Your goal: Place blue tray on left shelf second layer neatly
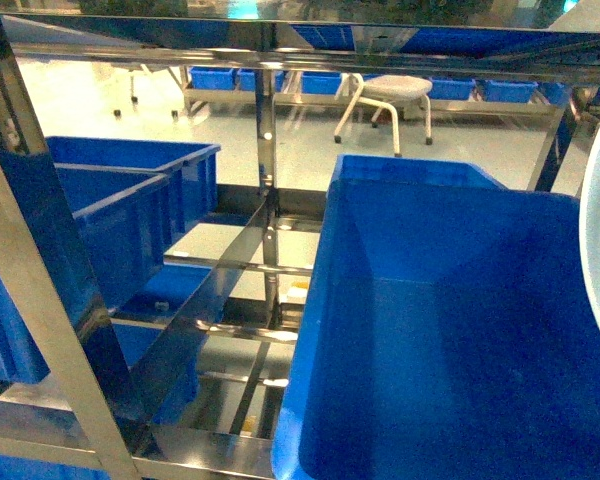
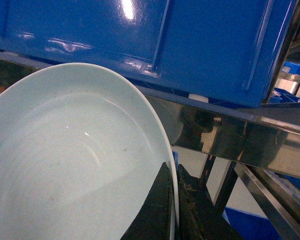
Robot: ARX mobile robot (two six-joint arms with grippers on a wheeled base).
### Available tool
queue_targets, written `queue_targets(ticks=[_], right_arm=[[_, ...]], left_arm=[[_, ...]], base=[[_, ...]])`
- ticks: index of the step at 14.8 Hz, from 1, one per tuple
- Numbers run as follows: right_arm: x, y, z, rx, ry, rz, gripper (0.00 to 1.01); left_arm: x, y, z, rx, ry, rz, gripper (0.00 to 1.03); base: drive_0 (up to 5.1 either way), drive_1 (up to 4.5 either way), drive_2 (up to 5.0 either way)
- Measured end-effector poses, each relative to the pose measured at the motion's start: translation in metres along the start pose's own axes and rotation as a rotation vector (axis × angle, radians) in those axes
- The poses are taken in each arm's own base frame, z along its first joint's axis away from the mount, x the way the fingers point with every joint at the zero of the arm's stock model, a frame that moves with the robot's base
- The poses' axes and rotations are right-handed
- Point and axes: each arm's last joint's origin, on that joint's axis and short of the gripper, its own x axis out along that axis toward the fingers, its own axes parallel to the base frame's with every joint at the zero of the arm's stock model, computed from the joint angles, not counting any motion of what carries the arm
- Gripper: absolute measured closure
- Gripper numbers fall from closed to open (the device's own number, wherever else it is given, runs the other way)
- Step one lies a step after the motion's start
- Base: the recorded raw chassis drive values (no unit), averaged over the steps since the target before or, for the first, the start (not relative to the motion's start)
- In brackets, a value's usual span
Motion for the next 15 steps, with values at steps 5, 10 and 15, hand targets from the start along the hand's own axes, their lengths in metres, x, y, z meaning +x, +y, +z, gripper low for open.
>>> queue_targets(ticks=[5, 10, 15], right_arm=[[0.0000, 0.0000, 0.0000, 0.000, 0.000, 0.000, 0.99], [0.0012, 0.0026, -0.0003, 0.002, 0.003, 0.020, 0.99], [0.0069, 0.0098, -0.0041, 0.002, 0.038, 0.060, 0.99]], left_arm=[[0.0000, 0.0000, 0.0000, 0.000, 0.000, 0.000, 0.05], [0.0000, 0.0000, 0.0000, 0.000, 0.000, 0.000, 0.05], [0.0000, 0.0000, 0.0000, 0.000, 0.000, 0.000, 0.05]], base=[[0.0, 0.00, 0.0], [0.0, 0.00, 0.0], [0.0, 0.00, 0.0]])
